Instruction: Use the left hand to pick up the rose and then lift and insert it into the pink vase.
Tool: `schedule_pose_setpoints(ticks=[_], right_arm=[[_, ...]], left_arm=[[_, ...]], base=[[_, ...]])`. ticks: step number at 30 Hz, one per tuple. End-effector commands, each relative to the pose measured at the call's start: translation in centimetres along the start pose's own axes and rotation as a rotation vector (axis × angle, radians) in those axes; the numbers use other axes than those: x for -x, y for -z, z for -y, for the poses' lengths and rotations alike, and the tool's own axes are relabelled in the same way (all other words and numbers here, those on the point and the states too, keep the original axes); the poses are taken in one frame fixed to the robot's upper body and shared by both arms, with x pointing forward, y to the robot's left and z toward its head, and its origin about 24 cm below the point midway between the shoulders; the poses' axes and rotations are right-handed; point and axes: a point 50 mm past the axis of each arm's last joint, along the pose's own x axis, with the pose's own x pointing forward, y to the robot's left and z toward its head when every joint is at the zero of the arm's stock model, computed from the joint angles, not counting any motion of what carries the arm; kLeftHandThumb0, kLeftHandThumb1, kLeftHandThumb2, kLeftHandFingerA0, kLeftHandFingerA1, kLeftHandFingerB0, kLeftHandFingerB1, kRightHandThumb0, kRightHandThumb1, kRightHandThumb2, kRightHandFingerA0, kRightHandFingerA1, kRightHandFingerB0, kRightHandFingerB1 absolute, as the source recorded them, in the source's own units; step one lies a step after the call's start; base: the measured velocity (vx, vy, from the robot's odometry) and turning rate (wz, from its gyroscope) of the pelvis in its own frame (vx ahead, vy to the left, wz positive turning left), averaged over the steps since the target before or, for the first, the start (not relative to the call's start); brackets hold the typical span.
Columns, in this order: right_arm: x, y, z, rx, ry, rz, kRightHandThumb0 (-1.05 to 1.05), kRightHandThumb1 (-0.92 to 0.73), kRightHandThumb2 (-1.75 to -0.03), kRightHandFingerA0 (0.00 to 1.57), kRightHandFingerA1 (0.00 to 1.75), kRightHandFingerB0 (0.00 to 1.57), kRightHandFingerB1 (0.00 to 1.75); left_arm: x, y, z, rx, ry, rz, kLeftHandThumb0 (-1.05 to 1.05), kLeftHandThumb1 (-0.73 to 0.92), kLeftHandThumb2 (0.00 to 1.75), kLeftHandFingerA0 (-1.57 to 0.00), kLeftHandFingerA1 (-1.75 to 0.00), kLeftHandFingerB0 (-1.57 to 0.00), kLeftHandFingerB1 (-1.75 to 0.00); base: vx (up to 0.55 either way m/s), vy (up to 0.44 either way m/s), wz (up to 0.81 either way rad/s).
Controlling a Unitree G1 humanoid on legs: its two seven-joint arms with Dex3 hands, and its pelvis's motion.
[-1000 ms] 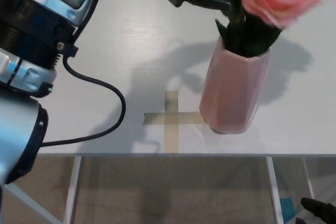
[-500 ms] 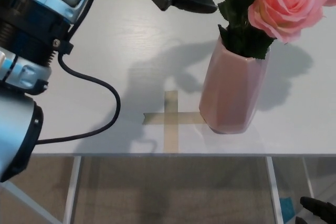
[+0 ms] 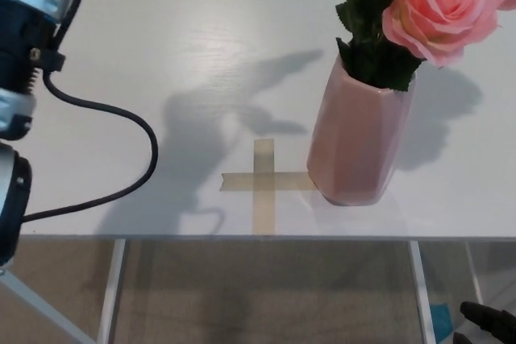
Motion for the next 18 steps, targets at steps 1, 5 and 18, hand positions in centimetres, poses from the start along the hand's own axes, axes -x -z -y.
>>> schedule_pose_setpoints(ticks=[1, 5, 18], right_arm=[[0.4, 1.0, 0.1, -0.004, 0.005, -0.029, -0.18, -0.60, -0.57, 0.70, 0.55, 0.64, 0.51], [0.5, 1.0, 0.1, -0.003, 0.009, -0.030, -0.18, -0.60, -0.57, 0.70, 0.55, 0.64, 0.51], [1.4, 2.8, 0.7, 0.015, 0.011, -0.078, -0.22, -0.61, -0.56, 0.70, 0.54, 0.64, 0.51]], left_arm=[[1.3, 2.1, -0.8, 0.043, -0.021, -0.013, -0.64, 0.39, 0.78, 0.00, -0.08, 0.00, -0.04], [1.9, 3.2, -1.2, 0.081, -0.054, 0.005, -0.65, 0.40, 0.78, 0.00, 0.00, 0.00, -0.02], [13.4, 13.3, 8.7, 0.201, -0.377, 0.312, -0.30, 0.20, 0.80, 0.00, -0.48, 0.00, -0.46]], base=[[0.00, 0.000, 0.00], [0.00, 0.000, 0.00], [0.00, 0.000, 0.00]])
